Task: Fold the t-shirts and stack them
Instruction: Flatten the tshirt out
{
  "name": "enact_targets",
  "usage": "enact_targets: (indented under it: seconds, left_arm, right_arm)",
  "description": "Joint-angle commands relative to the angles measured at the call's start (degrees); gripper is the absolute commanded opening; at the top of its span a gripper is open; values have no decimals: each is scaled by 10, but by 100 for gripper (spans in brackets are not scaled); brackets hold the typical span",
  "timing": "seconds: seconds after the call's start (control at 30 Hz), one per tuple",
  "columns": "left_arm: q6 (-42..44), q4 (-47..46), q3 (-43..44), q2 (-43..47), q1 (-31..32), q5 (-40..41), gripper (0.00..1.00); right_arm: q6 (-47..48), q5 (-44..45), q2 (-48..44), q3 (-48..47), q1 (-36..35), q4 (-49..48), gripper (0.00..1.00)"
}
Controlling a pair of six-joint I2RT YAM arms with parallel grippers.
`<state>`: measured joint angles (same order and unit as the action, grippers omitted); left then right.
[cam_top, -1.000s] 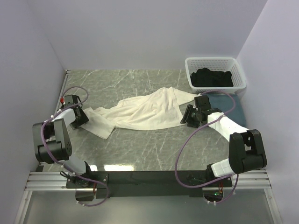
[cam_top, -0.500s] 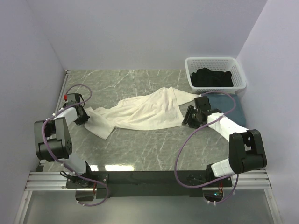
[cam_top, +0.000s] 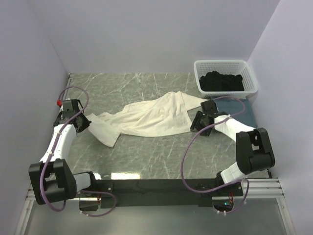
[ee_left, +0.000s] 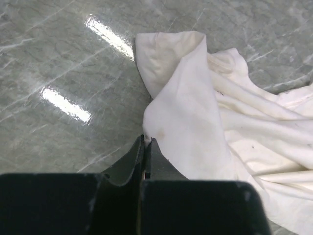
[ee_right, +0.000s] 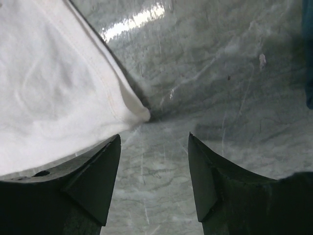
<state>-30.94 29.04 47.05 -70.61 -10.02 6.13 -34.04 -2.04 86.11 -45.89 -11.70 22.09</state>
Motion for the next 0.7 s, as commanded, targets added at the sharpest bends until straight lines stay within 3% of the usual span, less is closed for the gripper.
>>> enact_targets:
  seconds: [0.0,0.43,0.6,0.67]
  left_arm:
    - [-19,30,15,28,1,6,1]
    - [-16,29,9,69,1,3,1]
    - [-16,28,4,76,1,18,1]
    - [-20,30,6,82,1,34,1]
  right_arm:
    - [-16,31,29,-45,-15,4,64]
    - [-38,82,131,-109,-82,43,61]
    - [-41,104,150,-132,-94,67,44]
    - [-42,104,144,-132,-95,65,24]
